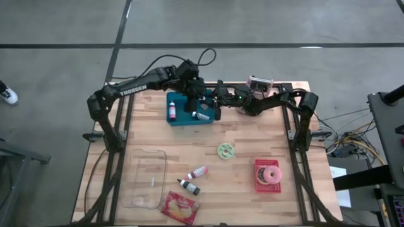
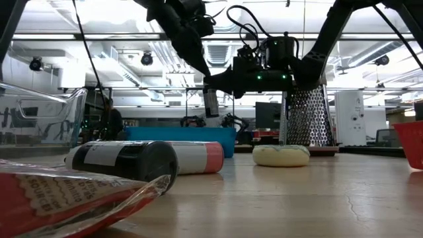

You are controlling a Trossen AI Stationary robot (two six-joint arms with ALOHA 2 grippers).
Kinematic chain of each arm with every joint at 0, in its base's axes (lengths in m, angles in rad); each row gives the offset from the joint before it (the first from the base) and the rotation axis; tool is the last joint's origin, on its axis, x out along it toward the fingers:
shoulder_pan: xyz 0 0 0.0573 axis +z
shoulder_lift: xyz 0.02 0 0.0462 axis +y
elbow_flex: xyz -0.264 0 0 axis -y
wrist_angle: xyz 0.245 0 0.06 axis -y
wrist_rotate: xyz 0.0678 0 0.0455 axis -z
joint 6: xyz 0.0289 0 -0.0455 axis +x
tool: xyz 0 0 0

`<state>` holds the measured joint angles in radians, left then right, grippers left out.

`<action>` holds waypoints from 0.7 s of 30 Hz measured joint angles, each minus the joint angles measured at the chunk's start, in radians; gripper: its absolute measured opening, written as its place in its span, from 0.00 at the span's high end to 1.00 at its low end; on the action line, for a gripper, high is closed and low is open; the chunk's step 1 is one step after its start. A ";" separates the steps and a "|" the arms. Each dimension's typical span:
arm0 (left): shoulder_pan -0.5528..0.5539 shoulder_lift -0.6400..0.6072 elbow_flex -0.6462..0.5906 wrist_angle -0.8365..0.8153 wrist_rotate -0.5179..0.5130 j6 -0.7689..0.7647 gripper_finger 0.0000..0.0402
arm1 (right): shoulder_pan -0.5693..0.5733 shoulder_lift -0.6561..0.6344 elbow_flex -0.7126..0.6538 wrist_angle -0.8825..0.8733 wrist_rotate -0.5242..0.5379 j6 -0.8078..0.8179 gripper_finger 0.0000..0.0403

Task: Pick & Place Food Item
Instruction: Put the right black food coloring bottle into the blue bin

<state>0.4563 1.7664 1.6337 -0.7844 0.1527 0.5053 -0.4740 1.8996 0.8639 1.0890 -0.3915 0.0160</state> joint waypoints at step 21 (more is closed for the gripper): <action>-0.002 0.000 -0.001 -0.021 -0.012 0.101 0.99 | 0.001 0.001 0.000 -0.007 -0.002 -0.001 0.74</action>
<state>0.4541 1.7660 1.6325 -0.8052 0.1406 0.6061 -0.4732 1.9003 0.8639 1.0824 -0.3939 0.0147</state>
